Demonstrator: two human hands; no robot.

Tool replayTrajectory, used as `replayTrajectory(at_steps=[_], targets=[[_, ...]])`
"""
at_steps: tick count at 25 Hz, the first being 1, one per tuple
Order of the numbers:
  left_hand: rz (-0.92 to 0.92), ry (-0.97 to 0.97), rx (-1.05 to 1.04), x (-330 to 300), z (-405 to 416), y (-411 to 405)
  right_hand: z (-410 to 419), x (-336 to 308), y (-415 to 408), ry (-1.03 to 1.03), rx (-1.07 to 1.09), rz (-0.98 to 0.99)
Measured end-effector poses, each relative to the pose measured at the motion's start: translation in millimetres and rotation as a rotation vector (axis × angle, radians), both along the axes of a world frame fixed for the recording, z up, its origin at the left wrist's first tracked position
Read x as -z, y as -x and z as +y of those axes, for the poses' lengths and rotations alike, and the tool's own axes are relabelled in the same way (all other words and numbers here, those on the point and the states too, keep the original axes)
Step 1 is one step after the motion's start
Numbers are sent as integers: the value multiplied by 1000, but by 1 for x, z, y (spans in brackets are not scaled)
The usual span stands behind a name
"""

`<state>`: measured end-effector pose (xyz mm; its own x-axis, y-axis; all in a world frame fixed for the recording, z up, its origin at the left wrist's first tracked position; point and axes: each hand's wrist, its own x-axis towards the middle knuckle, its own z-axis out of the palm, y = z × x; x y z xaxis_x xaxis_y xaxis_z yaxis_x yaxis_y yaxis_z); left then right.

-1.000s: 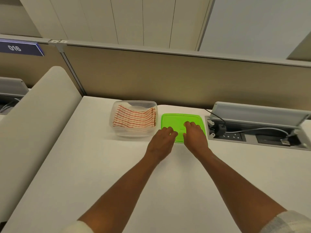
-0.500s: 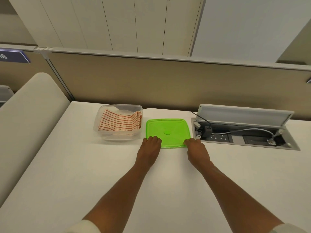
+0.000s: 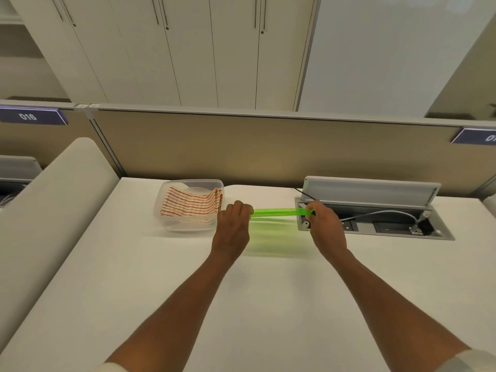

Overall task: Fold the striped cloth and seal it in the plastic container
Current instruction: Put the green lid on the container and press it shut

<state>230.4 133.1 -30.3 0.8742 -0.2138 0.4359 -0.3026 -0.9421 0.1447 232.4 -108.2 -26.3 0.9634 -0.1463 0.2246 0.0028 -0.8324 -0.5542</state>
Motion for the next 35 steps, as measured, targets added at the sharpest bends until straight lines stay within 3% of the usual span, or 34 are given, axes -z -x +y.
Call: replayTrajectory(at_steps=[6, 10, 15, 21, 29, 35], targets=[[215, 766, -277, -27, 24, -2, 22, -47, -7, -366, -33, 49], [295, 925, -280, -29, 58, 4, 49, -56, -12, -446, -19, -13], [309, 892, -378, -28, 102, 6, 102, -53, -28, -581, 4, -35], [278, 798, -454, -25, 164, -16, 169, -31, -46, -648, -126, 93], [323, 512, -588, -8, 200, -44, 226, -5, -83, -353, -177, 131], [353, 505, -629, 6, 204, -52, 241, 12, -96, -202, -119, 220]])
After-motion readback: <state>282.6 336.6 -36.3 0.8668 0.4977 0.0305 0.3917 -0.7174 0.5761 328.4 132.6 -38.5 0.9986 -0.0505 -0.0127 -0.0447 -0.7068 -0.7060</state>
